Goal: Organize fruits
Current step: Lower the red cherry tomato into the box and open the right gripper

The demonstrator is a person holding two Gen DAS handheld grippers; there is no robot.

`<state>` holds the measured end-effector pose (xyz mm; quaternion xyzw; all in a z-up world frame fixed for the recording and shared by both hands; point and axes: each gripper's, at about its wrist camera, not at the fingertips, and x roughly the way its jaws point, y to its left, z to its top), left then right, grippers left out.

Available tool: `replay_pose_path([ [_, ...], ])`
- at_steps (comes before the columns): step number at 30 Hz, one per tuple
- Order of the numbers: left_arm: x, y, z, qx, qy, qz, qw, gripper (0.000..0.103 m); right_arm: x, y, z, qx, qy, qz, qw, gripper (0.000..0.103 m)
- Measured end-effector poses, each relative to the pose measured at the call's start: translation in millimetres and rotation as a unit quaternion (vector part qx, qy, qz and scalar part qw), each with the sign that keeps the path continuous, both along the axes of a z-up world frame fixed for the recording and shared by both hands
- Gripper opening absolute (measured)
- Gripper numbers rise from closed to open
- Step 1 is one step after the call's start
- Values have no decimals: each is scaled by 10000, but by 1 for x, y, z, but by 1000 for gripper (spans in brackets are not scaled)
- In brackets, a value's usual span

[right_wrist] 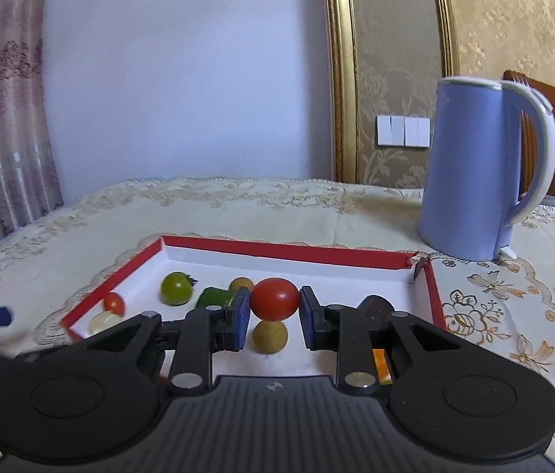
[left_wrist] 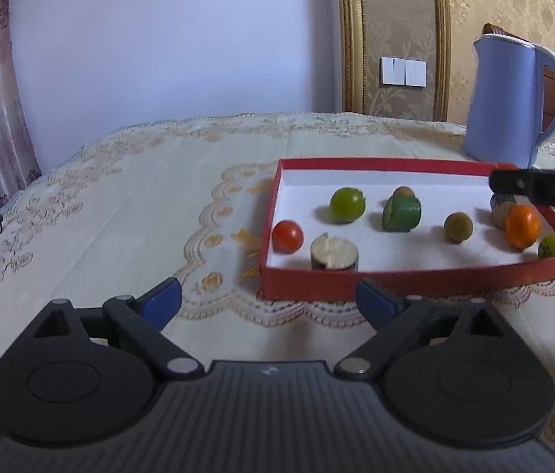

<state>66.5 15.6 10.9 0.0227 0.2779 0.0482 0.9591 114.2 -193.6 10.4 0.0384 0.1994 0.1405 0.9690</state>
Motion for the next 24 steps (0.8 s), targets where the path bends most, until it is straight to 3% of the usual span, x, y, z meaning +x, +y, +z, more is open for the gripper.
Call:
replay_pose_path([
  [10,-6,6,-10,1,102,-22,9999,95,47,5,-12,-121,319,-443,9984,26],
  [21,-6,0,-11,45,124,-79,9999,98,62,3,-26,-127,613,-553,9965,26],
  [24,-7,0,-11,28,111,-94,9999,98,62,2,-27,-95,622,-564,9964,33],
])
